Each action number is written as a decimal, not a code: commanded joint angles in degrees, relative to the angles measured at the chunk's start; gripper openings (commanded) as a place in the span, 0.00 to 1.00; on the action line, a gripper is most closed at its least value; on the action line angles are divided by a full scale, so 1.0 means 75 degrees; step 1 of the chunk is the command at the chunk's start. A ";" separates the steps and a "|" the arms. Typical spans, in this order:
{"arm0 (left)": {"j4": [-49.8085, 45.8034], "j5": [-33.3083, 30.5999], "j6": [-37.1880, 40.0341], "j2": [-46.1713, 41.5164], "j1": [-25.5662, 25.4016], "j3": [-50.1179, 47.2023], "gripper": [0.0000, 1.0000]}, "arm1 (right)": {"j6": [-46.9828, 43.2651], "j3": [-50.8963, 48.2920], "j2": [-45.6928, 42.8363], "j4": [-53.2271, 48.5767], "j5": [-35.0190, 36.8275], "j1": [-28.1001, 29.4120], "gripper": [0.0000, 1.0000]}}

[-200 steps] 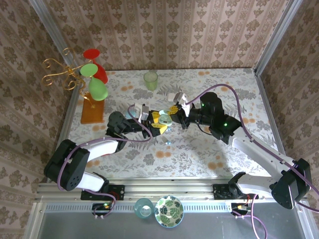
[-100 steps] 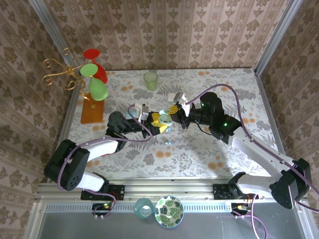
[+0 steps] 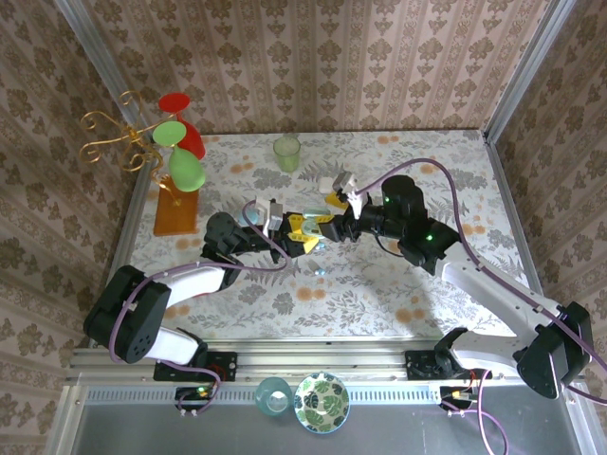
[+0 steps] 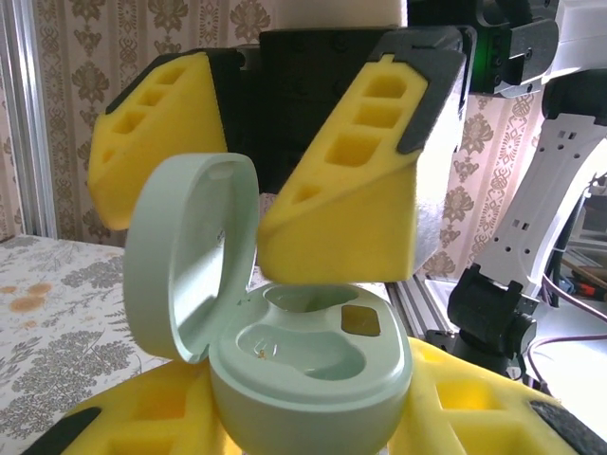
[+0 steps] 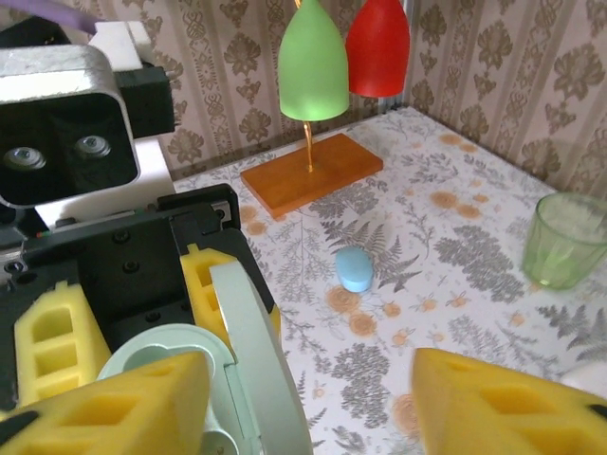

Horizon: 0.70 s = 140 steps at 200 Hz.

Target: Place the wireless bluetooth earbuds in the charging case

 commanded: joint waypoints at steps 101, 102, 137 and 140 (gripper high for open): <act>0.0429 -0.0608 0.0377 0.0059 0.0441 -0.0244 0.29 | 0.3284 -0.1154 -0.2132 0.0267 0.1442 -0.1282 0.77; 0.0428 -0.0610 0.0379 0.0053 0.0441 -0.0244 0.29 | 0.3325 -0.1166 -0.2143 0.0244 0.1460 -0.1308 0.77; 0.0424 -0.0581 0.0368 -0.0021 0.0441 -0.0208 0.29 | 0.4117 -0.1745 -0.2017 -0.0520 0.2769 -0.2205 0.74; 0.0426 -0.0577 0.0361 -0.0023 0.0441 -0.0208 0.29 | 0.4158 -0.1792 -0.1959 -0.0588 0.2870 -0.2268 0.74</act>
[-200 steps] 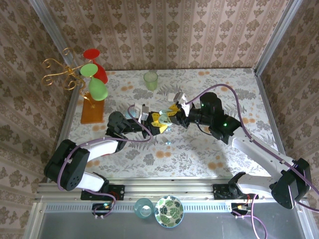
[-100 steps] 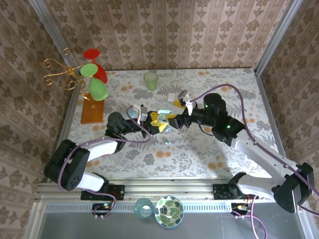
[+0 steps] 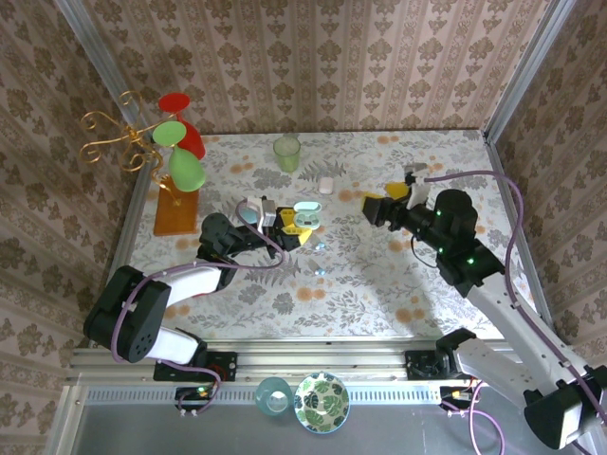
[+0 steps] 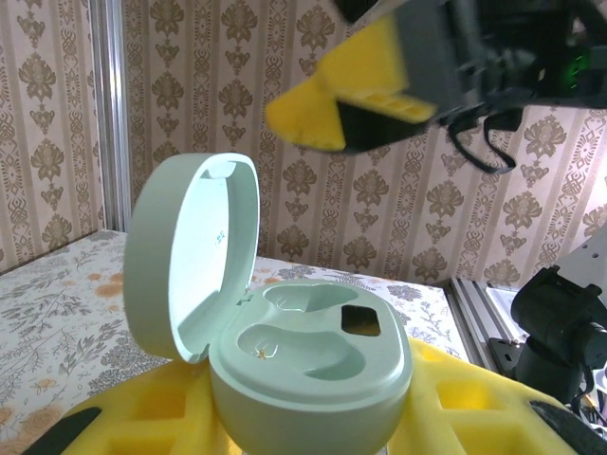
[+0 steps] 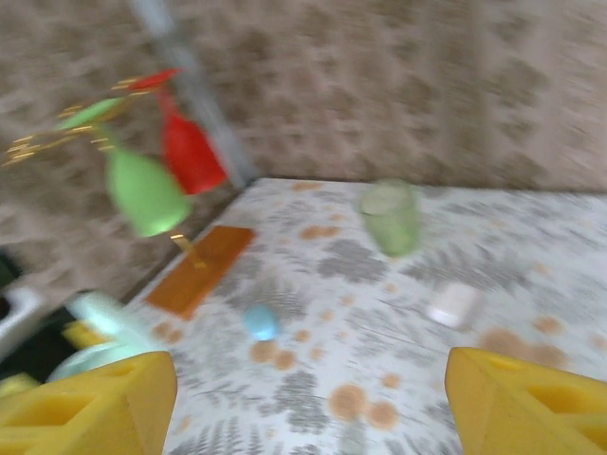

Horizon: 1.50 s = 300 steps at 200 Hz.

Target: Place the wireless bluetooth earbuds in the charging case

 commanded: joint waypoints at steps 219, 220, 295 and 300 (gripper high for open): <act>0.0330 0.0085 0.0106 -0.0152 0.0021 -0.0060 0.28 | 0.1132 0.0752 0.5853 -0.1204 0.0366 -0.1523 0.47; 0.0330 0.0090 0.0104 -0.0154 0.0021 -0.0060 0.28 | 0.1125 0.0763 0.5868 -0.1209 0.0357 -0.1523 0.47; 0.0330 0.0116 0.0103 -0.0179 0.0021 -0.0072 0.28 | 0.0460 0.0986 0.6361 -0.1253 -0.1001 -0.1320 0.47; 0.0330 0.0119 0.0104 -0.0168 0.0021 -0.0072 0.28 | 0.0378 0.1009 0.6391 -0.1290 -0.1062 -0.1278 0.47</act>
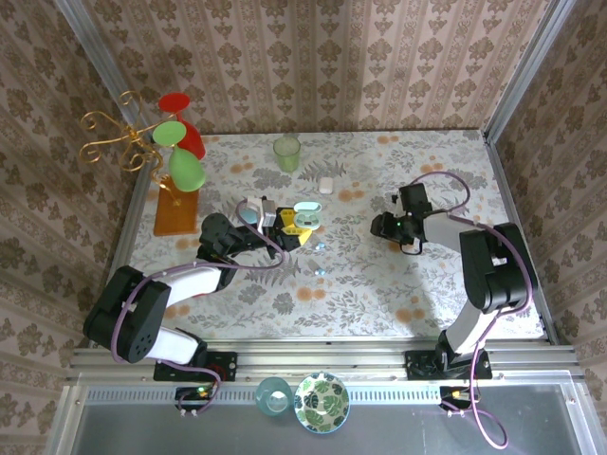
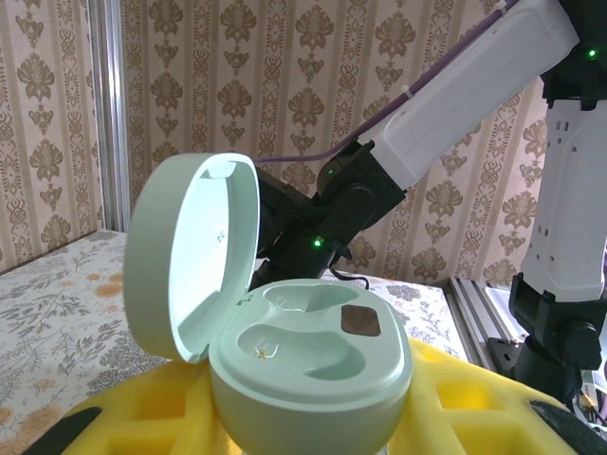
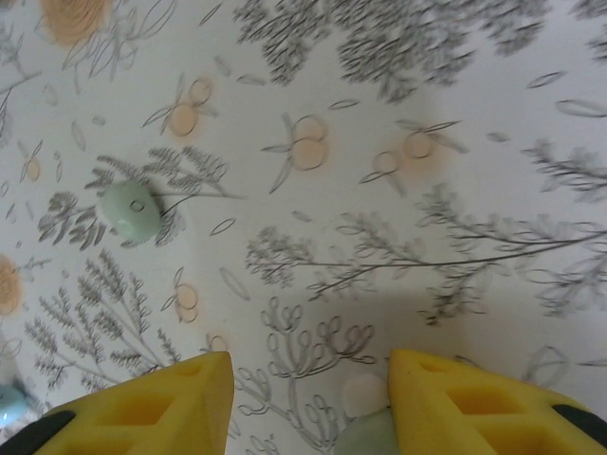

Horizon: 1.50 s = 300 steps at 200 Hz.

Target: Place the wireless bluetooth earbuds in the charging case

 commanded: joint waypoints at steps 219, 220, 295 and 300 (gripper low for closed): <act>0.0330 0.0114 0.0092 -0.0220 -0.0011 -0.0040 0.28 | -0.1429 0.0852 -0.0500 -0.2093 -0.0344 0.1370 0.52; 0.0330 0.0114 0.0092 -0.0223 -0.0013 -0.0040 0.28 | -0.1417 0.0855 -0.0491 -0.2093 -0.0331 0.1377 0.52; 0.0335 0.0123 0.0103 -0.0225 -0.0014 -0.0028 0.27 | -0.1421 0.1240 0.0321 -0.2249 -0.0030 0.1675 0.52; 0.0332 0.0124 0.0109 -0.0227 -0.0014 -0.0019 0.28 | -0.1461 0.1266 0.0367 -0.2283 -0.0045 0.1704 0.52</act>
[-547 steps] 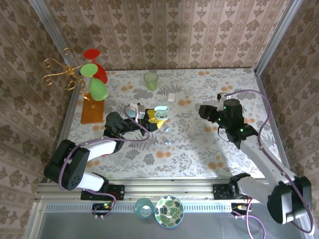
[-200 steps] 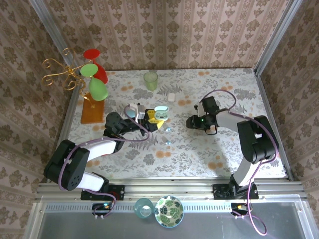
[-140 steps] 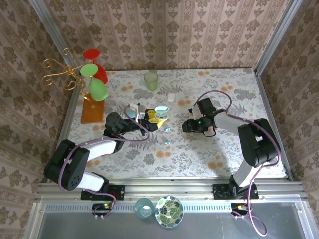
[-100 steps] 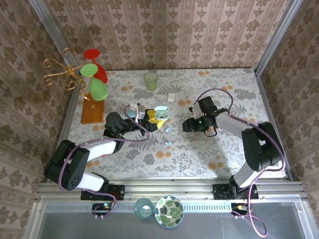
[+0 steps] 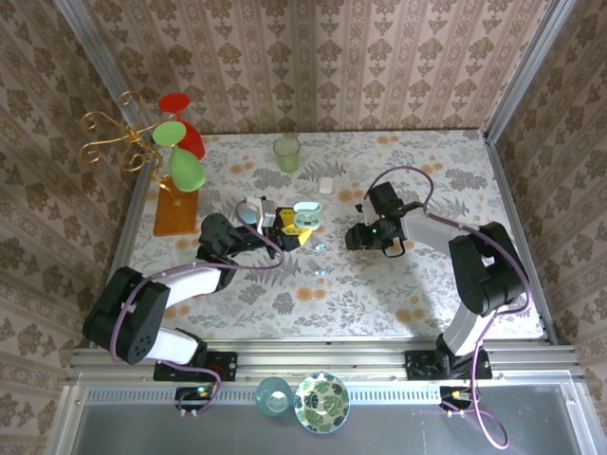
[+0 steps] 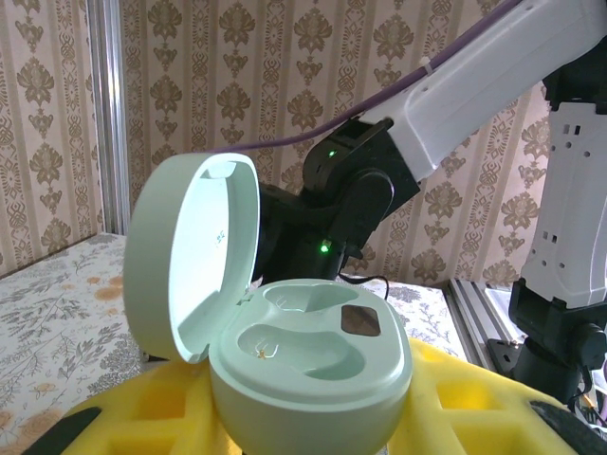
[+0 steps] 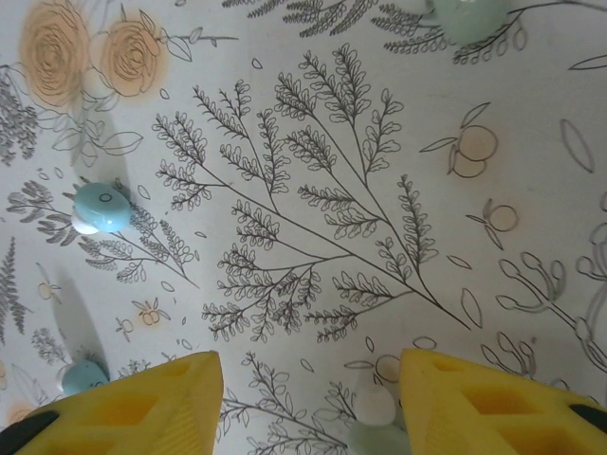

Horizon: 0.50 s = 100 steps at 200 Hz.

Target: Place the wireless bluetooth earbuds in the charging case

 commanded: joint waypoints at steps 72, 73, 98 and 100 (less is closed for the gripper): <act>0.0319 0.0162 0.0034 -0.0130 -0.0005 0.0001 0.28 | -0.0580 0.0517 0.0406 -0.0834 -0.0356 0.0427 0.49; 0.0323 0.0165 0.0034 -0.0130 -0.0005 0.0001 0.27 | -0.0597 0.0523 0.0404 -0.0850 -0.0363 0.0430 0.49; 0.0327 0.0166 0.0044 -0.0141 -0.0005 -0.0022 0.28 | -0.0786 0.0601 0.0404 -0.1095 -0.0502 0.0558 0.49; 0.0321 0.0159 0.0038 -0.0141 -0.0005 -0.0022 0.28 | -0.0804 0.0600 0.0409 -0.1123 -0.0518 0.0569 0.49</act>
